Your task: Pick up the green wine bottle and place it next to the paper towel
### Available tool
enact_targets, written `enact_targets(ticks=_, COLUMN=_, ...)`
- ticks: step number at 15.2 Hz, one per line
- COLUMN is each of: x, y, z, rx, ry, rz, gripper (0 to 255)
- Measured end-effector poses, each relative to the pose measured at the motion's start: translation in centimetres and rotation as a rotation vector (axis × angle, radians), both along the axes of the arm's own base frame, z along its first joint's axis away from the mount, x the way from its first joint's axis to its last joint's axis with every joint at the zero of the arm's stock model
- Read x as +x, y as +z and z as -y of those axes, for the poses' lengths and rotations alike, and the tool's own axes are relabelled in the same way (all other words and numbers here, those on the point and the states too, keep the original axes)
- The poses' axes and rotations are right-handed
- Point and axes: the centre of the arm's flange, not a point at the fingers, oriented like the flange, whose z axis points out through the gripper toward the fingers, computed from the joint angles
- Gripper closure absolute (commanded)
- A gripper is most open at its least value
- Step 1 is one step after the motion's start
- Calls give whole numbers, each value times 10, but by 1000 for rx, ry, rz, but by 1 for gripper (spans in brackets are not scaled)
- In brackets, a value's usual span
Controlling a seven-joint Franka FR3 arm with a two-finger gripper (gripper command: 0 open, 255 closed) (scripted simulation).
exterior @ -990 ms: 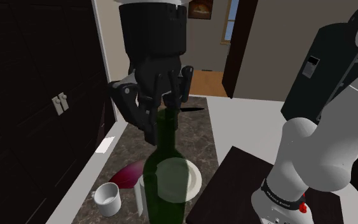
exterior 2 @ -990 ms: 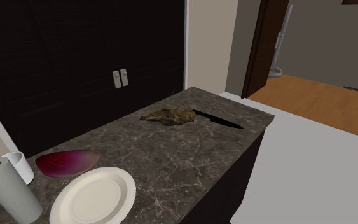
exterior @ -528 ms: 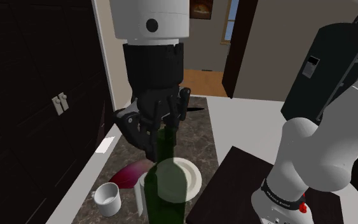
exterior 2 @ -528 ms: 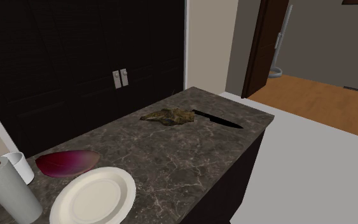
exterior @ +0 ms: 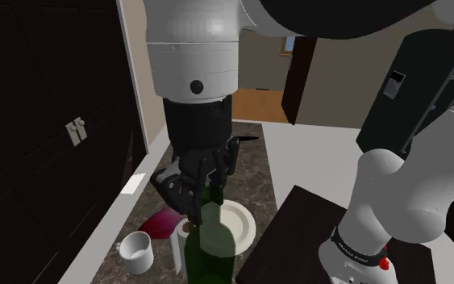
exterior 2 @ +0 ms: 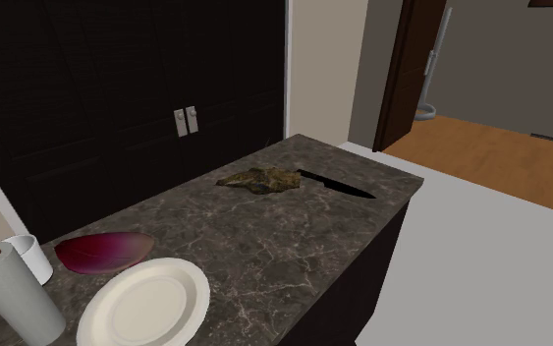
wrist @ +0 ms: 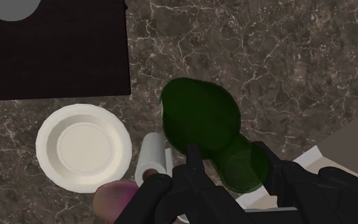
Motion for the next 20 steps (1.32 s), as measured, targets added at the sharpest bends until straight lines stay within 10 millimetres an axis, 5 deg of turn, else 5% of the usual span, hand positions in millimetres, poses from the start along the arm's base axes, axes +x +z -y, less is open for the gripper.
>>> enact_targets(ticks=20, x=1, y=-106, z=1, rx=0, ry=0, rz=0, gripper=255)
